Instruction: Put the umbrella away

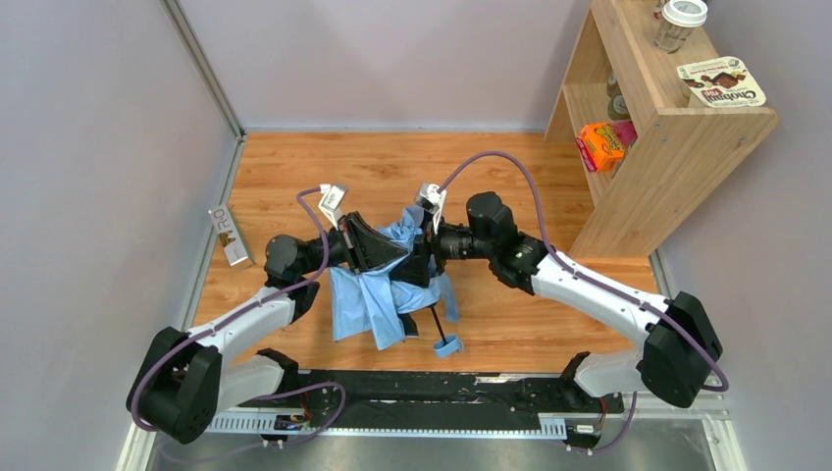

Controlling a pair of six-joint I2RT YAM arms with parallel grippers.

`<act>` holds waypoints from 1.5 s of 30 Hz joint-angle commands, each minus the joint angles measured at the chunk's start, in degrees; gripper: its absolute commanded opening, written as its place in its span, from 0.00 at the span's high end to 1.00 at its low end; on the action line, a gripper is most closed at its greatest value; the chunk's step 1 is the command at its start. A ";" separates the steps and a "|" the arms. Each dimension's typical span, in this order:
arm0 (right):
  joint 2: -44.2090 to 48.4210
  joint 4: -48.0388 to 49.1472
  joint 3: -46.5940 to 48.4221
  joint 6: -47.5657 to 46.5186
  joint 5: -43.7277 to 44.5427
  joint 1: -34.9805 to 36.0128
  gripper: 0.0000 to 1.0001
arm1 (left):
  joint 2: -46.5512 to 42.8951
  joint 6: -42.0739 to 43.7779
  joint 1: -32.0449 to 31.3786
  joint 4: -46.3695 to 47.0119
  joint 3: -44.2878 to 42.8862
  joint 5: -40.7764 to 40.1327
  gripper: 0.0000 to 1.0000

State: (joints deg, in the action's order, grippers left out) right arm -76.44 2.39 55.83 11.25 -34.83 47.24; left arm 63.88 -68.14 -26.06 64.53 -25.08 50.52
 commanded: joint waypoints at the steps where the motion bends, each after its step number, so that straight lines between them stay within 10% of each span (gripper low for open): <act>1: -3.10 9.63 -3.09 4.04 -5.69 2.33 0.27 | -3.41 -3.84 -4.61 18.70 -7.17 0.72 1.00; 5: -1.26 1.77 -2.40 1.95 0.18 2.15 0.06 | -3.50 -3.67 -4.61 18.53 -7.00 0.11 1.00; 13: 13.05 -25.83 0.15 -0.88 15.74 1.45 0.00 | 0.28 -1.05 -4.26 13.27 -6.12 -0.95 1.00; 21: 29.84 -20.17 -14.77 4.48 25.07 1.27 0.00 | -10.08 36.35 -4.26 -41.87 -14.02 -10.79 1.00; 28: 32.94 -15.32 -17.87 2.12 31.32 1.27 0.00 | -12.11 53.10 -4.43 -59.08 -21.41 -17.91 1.00; 45: 31.19 -18.13 -10.67 3.16 21.94 -2.16 0.08 | -7.46 24.82 -4.35 -41.67 -15.17 -7.88 1.00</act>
State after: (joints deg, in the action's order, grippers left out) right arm -45.76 -17.91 39.81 12.45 -4.78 45.04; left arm 56.10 -34.59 -30.30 17.69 -39.51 42.57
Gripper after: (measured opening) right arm 0.985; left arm 0.060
